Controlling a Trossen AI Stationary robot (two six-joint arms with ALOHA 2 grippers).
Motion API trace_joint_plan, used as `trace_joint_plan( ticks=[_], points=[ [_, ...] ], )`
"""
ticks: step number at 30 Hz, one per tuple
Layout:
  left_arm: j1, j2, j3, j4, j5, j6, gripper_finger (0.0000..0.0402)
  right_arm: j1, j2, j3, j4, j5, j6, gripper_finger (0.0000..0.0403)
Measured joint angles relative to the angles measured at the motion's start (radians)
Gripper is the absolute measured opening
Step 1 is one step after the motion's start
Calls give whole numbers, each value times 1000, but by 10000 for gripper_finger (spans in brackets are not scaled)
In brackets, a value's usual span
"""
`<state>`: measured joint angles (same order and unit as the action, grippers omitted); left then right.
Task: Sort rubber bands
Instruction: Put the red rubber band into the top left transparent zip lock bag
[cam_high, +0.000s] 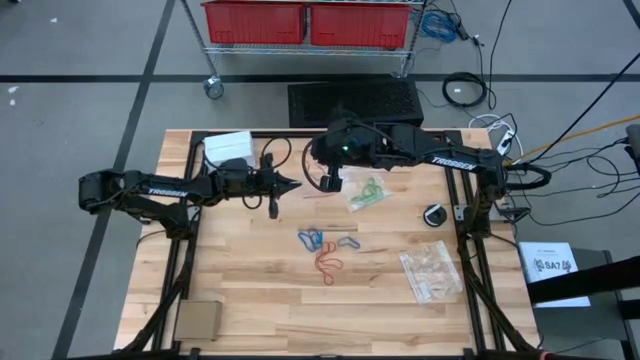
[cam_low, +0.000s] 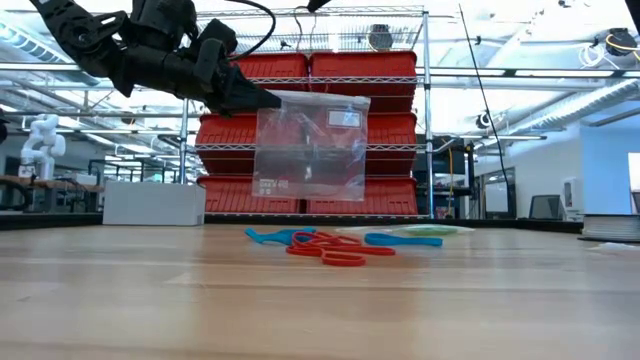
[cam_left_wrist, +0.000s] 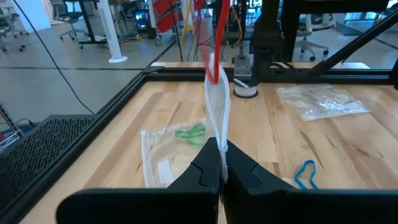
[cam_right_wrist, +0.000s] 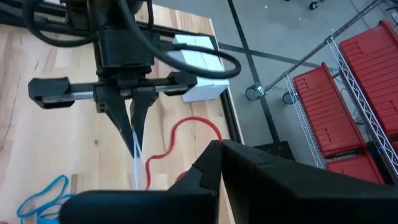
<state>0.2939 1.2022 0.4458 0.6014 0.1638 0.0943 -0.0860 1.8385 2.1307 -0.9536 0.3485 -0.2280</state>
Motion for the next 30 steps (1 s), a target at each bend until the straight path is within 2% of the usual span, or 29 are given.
trace_joint_plan(
  ticks=[19,30],
  points=[
    [0,0,0,3,-5,-1,2,6,12,0,-77,-11,78,0],
    [0,0,0,12,-7,-3,2,9,83,0,-94,-23,85,0]
  ],
)
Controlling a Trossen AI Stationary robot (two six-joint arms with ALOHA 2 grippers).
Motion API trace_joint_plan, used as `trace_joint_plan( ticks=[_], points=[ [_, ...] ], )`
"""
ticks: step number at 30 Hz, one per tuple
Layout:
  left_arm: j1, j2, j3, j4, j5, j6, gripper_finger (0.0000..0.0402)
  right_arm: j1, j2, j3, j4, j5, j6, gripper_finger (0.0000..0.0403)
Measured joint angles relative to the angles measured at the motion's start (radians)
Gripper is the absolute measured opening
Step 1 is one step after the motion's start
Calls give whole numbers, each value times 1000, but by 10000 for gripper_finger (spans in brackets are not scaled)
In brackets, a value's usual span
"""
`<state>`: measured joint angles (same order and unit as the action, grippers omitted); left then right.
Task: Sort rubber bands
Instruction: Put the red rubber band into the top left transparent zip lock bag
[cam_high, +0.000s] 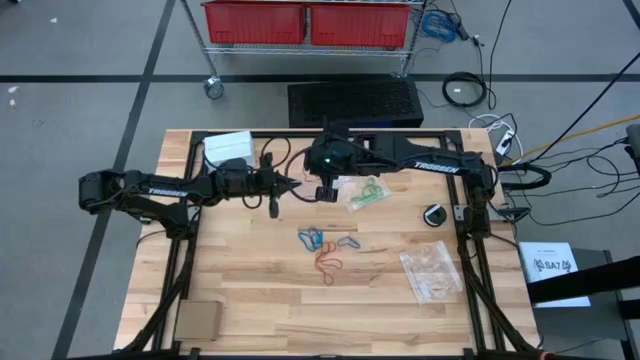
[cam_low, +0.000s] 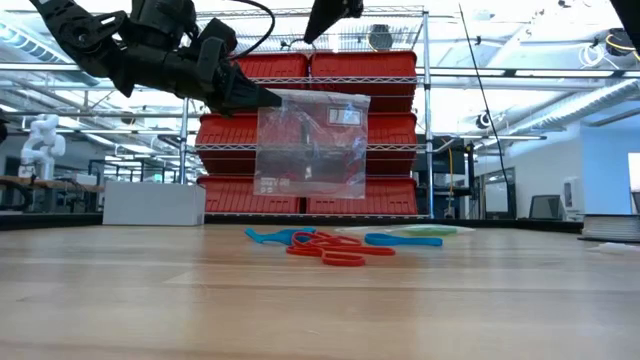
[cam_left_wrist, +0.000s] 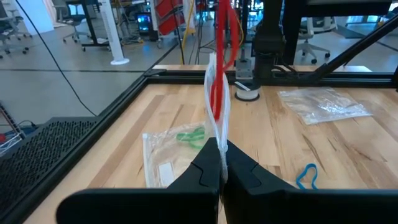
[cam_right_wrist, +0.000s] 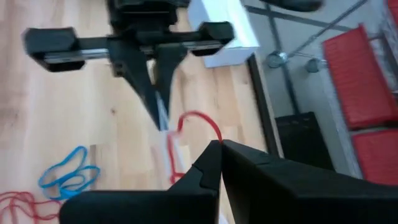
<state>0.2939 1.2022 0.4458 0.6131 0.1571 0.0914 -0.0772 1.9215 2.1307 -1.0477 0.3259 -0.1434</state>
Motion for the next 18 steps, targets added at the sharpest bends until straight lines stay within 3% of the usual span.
trace_joint_plan(
  ticks=[4,13,18],
  points=[
    [0,0,0,-1,0,0,2,-9,20,0,-18,-65,1,0],
    [0,0,0,-2,0,0,2,-13,30,0,-128,-62,18,0],
    [0,0,0,-2,0,0,2,-14,30,0,-124,40,-20,0]
  ],
)
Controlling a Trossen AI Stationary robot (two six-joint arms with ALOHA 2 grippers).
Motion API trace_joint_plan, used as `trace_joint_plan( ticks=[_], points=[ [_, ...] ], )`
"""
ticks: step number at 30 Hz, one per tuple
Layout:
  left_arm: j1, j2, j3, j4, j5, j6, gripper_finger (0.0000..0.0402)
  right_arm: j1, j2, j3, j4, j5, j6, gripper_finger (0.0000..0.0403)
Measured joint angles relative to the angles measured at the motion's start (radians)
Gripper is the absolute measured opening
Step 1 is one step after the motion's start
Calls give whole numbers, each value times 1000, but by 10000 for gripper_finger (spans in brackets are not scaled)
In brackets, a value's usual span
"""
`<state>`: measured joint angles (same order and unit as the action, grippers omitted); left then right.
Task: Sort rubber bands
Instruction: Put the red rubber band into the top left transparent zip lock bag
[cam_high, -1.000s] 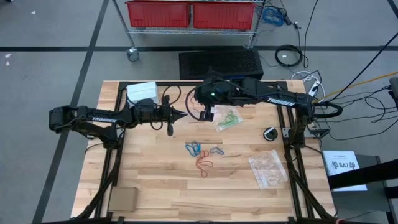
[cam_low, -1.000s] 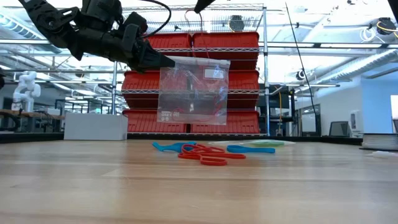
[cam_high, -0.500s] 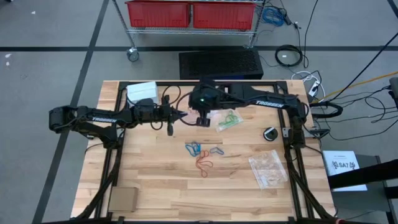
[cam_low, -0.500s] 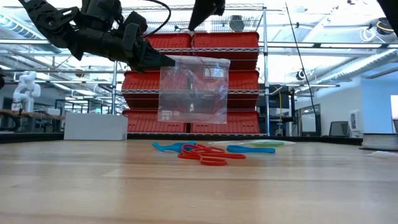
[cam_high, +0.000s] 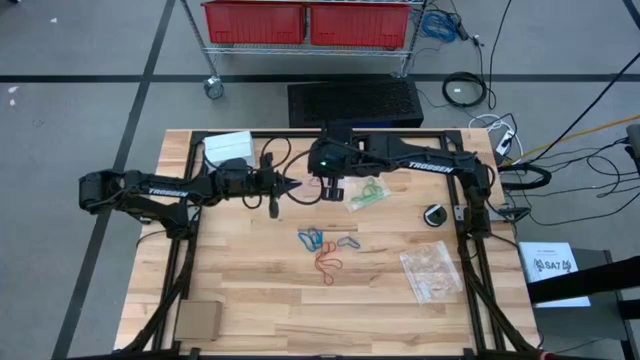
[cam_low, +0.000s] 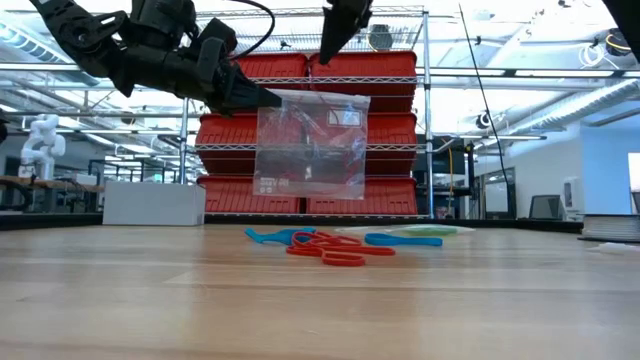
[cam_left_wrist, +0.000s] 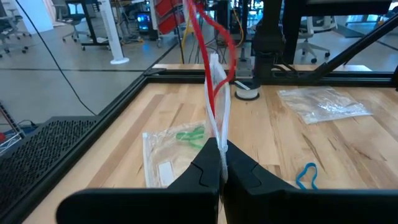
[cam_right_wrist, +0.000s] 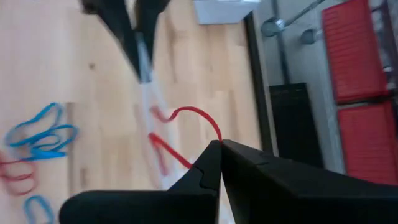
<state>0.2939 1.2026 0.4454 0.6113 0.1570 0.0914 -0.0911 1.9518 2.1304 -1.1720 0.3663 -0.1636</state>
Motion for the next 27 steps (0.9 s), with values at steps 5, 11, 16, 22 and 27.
trace_joint_plan(
  ticks=[5,11,16,22,27],
  points=[
    [0,0,0,0,0,0,2,-7,0,0,50,31,-51,0],
    [0,0,0,0,1,0,2,-7,0,0,58,27,-101,0],
    [0,0,0,0,1,0,2,0,26,0,41,27,-149,0],
    [0,0,0,-1,2,0,2,33,69,0,4,22,-188,0],
    [0,0,0,-1,2,0,2,40,80,0,1,-7,-181,0]
  ],
)
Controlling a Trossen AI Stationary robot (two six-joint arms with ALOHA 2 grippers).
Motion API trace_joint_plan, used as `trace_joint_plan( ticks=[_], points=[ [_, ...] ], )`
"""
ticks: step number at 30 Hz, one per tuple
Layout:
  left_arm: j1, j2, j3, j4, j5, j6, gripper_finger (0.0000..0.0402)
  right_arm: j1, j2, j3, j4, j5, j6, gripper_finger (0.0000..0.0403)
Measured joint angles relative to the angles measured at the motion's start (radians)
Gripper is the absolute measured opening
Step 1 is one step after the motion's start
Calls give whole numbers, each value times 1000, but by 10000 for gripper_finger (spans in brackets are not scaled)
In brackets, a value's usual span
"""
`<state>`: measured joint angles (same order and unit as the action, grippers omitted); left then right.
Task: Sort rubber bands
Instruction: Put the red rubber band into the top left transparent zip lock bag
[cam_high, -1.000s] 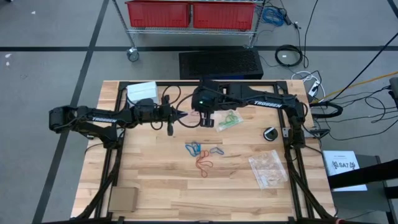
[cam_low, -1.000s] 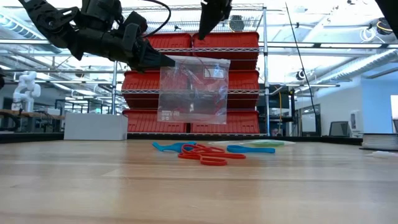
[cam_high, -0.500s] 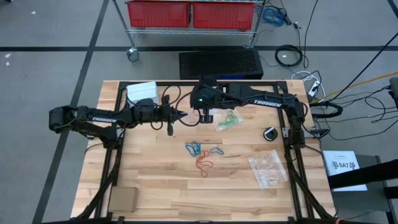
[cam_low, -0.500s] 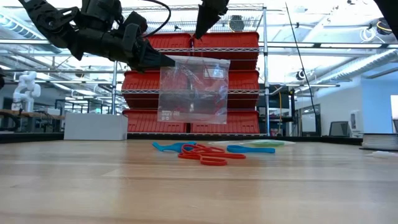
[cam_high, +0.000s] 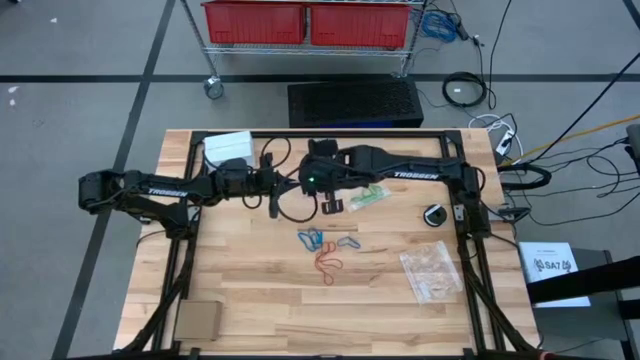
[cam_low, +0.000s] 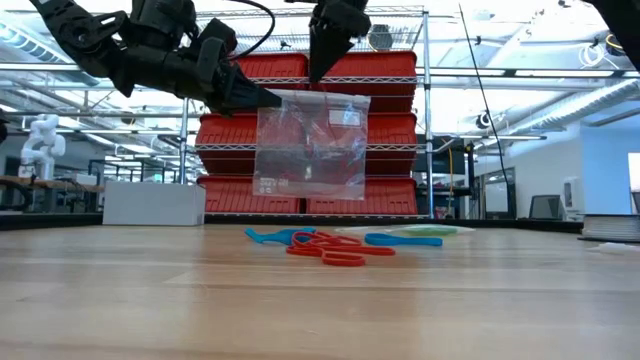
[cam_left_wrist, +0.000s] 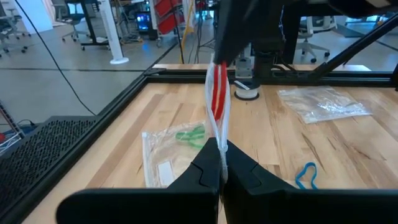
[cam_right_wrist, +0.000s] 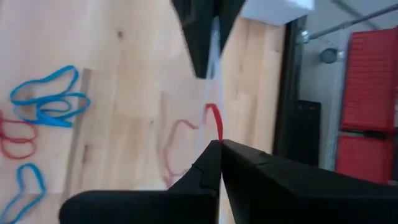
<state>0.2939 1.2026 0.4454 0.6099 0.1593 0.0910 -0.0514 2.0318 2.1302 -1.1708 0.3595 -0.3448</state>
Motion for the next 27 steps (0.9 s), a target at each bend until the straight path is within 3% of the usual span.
trace_joint_plan(
  ticks=[6,10,22,27],
  points=[
    [0,0,0,2,1,0,2,-29,8,0,-33,-34,38,0],
    [0,0,0,1,2,0,2,-43,14,0,-36,-126,64,13],
    [0,0,0,1,2,1,2,-29,-28,0,-46,-130,140,143],
    [9,0,0,0,-3,1,2,0,-60,0,-125,-246,255,172]
  ],
)
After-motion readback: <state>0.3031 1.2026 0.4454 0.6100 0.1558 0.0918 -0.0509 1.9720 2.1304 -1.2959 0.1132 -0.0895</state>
